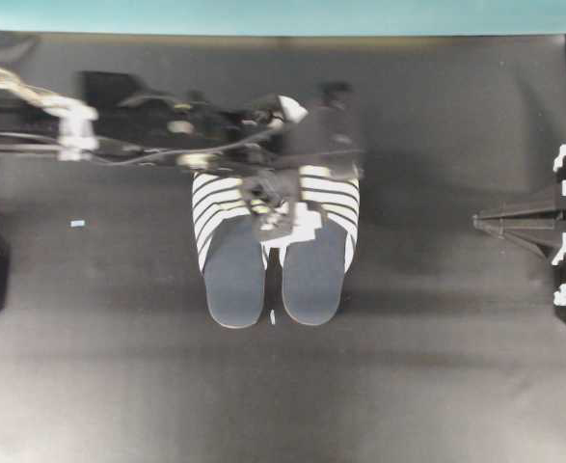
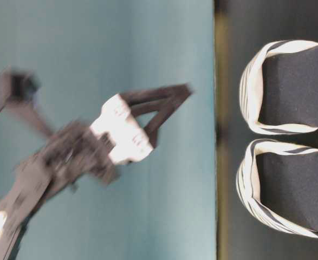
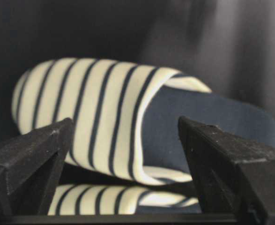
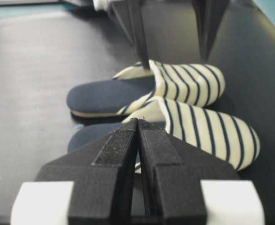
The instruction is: Arrange the slippers with the left arm.
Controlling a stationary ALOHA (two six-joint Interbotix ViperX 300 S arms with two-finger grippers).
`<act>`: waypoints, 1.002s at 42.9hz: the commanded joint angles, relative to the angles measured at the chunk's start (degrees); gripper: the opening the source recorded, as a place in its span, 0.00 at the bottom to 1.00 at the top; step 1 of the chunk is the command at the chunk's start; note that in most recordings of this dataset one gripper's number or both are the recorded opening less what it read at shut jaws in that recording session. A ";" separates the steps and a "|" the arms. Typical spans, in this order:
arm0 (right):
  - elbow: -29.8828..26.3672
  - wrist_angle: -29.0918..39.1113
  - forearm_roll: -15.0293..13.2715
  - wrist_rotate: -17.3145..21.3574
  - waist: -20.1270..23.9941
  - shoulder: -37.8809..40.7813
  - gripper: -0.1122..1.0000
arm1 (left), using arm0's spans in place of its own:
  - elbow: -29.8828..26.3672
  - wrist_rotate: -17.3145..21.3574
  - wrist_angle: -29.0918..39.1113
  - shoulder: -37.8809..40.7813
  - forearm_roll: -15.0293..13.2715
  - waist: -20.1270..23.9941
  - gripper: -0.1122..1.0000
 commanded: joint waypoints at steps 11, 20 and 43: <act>-0.35 -0.88 0.26 0.35 -0.18 0.00 0.11 | 13.10 -0.35 -7.29 -13.10 0.18 -1.32 0.88; -0.44 -0.88 0.35 0.35 -0.18 0.00 0.11 | 19.51 -0.53 -12.48 -19.78 0.18 -2.37 0.88; -0.35 -0.44 0.79 0.35 -0.18 0.00 0.11 | 35.07 -0.62 -24.17 -38.14 0.18 -2.46 0.88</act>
